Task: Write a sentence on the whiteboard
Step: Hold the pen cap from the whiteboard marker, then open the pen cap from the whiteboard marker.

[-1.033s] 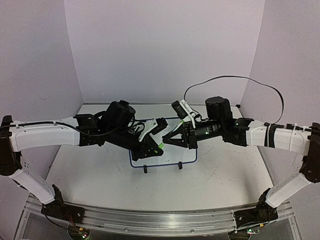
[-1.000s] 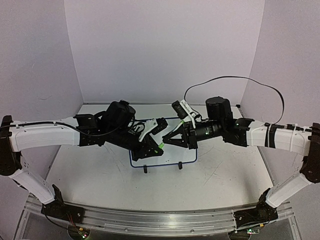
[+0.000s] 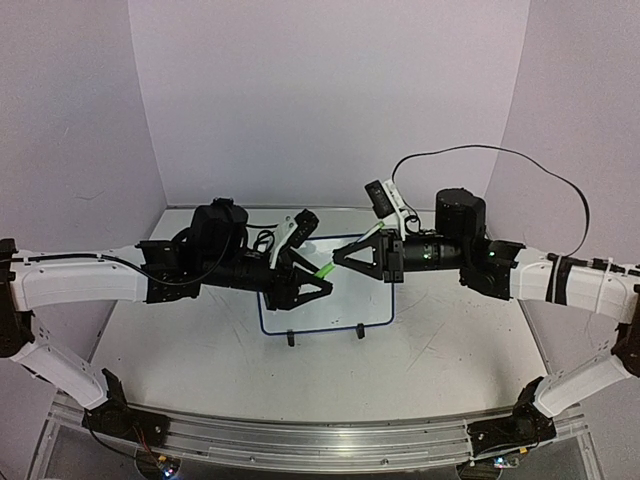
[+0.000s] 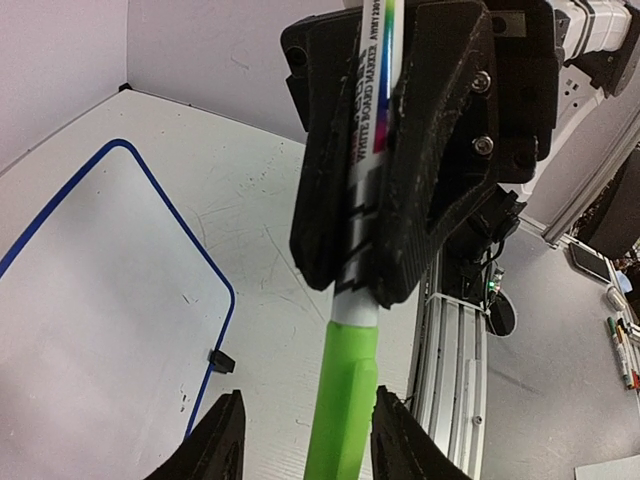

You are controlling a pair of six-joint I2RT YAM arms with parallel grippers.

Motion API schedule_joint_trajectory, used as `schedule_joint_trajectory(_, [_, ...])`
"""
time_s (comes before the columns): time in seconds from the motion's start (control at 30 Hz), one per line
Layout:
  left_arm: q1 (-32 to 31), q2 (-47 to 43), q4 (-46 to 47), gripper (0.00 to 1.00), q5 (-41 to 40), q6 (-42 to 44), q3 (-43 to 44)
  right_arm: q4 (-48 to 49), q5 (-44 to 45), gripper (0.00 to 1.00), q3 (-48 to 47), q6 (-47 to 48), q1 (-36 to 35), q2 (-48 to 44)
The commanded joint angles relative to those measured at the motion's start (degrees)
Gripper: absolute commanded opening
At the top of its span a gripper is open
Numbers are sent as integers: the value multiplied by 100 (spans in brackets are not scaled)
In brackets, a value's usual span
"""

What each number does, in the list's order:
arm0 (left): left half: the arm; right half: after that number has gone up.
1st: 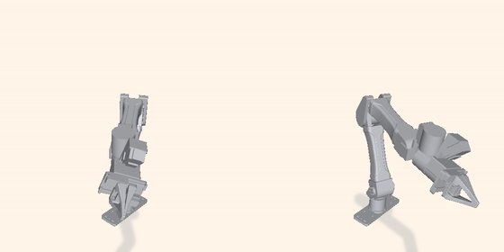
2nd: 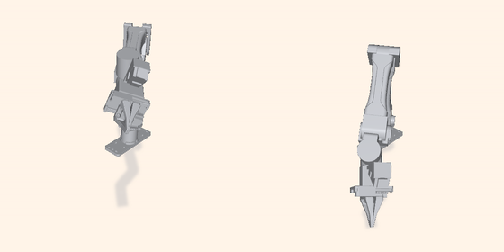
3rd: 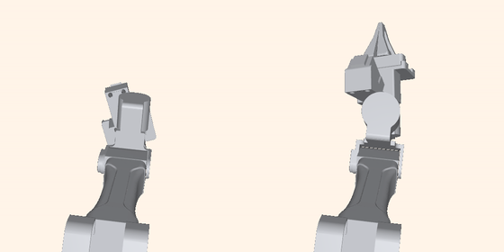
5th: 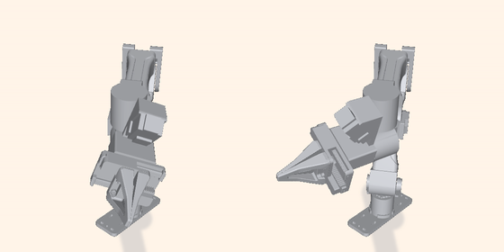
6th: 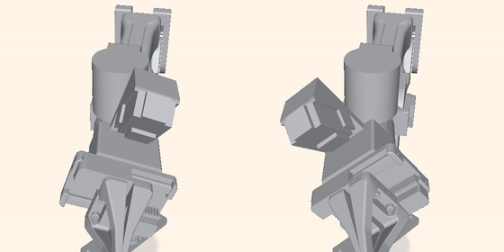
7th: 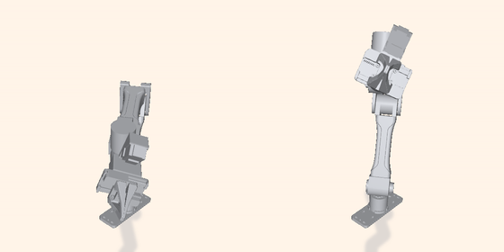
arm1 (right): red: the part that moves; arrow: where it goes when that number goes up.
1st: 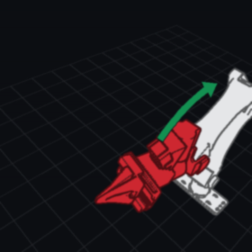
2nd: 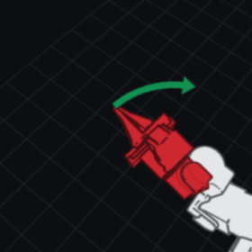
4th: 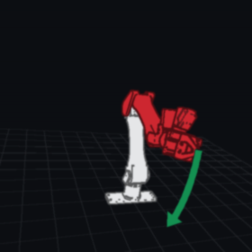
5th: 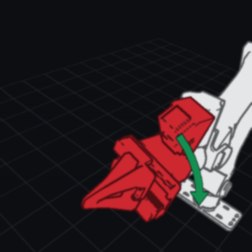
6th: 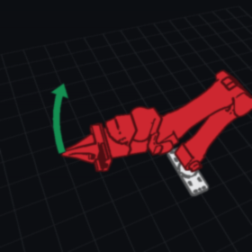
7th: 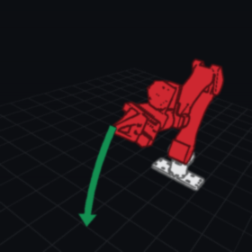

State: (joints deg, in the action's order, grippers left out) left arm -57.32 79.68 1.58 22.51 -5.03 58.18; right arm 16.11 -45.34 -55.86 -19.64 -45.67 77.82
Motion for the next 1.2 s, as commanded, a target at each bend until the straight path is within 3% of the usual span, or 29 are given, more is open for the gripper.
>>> schedule_joint_trajectory(0.0, [-2,-55,275,40,124,0,381,278,-168,0,-153,-35,-21,99])
schedule_joint_trajectory(0.23, [1,-31,264,25,82,118,444,279,-289,0,-189,-49,-25,209])
schedule_joint_trajectory(0.4, [2,12,156,6,80,192,468,287,-299,0,-175,-75,-26,160])
schedule_joint_trajectory(0.53, [1,-18,-49,0,-44,337,428,232,-425,0,-270,-38,-23,166])
schedule_joint_trajectory(0.77, [1,-200,-542,0,-425,659,351,144,-748,0,-293,33,20,152])
schedule_joint_trajectory(1.03, [1,-247,-631,0,-452,772,78,503,-76,0,-129,-387,120,-111])
schedule_joint_trajectory(1.17, [-1,-333,-633,0,-480,853,-319,651,6,0,82,-715,684,-560])
